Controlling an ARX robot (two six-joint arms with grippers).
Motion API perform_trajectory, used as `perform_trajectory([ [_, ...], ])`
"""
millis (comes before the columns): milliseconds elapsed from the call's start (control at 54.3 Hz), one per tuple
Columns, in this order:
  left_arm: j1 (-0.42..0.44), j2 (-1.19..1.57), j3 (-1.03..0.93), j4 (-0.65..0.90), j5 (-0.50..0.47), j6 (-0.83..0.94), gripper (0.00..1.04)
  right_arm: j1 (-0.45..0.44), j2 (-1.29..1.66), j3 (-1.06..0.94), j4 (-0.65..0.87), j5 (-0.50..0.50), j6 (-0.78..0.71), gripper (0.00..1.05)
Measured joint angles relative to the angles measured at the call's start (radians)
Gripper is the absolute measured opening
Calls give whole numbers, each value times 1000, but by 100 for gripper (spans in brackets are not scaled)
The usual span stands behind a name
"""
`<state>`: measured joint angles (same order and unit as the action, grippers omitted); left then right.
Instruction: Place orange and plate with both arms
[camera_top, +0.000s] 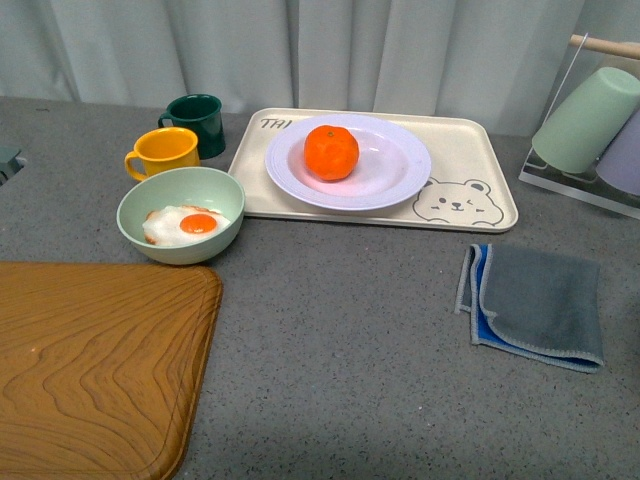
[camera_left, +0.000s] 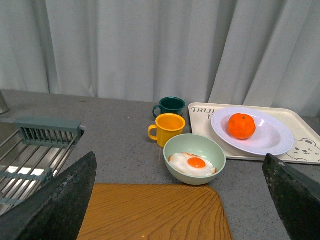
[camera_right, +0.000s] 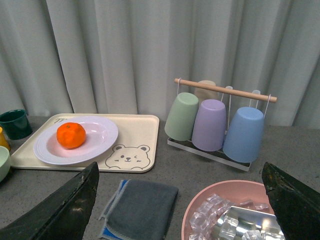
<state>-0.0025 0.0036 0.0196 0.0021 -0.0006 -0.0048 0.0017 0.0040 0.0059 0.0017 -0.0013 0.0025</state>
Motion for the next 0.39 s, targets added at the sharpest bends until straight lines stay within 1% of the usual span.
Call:
perform_trajectory([
  [387,0,0,0,0,0,0,98,0,0,0,0,0,0,95],
])
